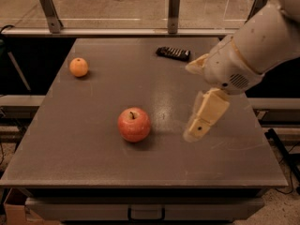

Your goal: Move apple near rxbar chocolate

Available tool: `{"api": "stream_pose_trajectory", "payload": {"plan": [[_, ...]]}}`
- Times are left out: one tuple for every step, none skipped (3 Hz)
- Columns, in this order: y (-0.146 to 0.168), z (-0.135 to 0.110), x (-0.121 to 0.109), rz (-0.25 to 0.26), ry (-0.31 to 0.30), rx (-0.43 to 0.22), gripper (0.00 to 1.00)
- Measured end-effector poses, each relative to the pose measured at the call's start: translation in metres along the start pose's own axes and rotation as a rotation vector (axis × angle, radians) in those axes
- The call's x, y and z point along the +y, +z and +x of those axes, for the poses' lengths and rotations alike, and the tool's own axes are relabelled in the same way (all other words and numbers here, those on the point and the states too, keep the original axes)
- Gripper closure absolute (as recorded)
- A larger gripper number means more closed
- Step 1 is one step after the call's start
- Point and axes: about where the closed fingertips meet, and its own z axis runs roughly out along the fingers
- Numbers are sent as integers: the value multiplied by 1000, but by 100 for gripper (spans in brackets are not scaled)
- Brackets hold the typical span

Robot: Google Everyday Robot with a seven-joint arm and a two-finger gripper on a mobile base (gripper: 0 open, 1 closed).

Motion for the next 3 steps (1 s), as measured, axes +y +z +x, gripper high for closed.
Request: {"api": "stream_pose_trajectory", "payload": {"plan": [[42,-32,17,-81,-17,-117,0],[74,-46,23,-126,1,-194,0],[100,-51,26,-142,36,-261,2]]}}
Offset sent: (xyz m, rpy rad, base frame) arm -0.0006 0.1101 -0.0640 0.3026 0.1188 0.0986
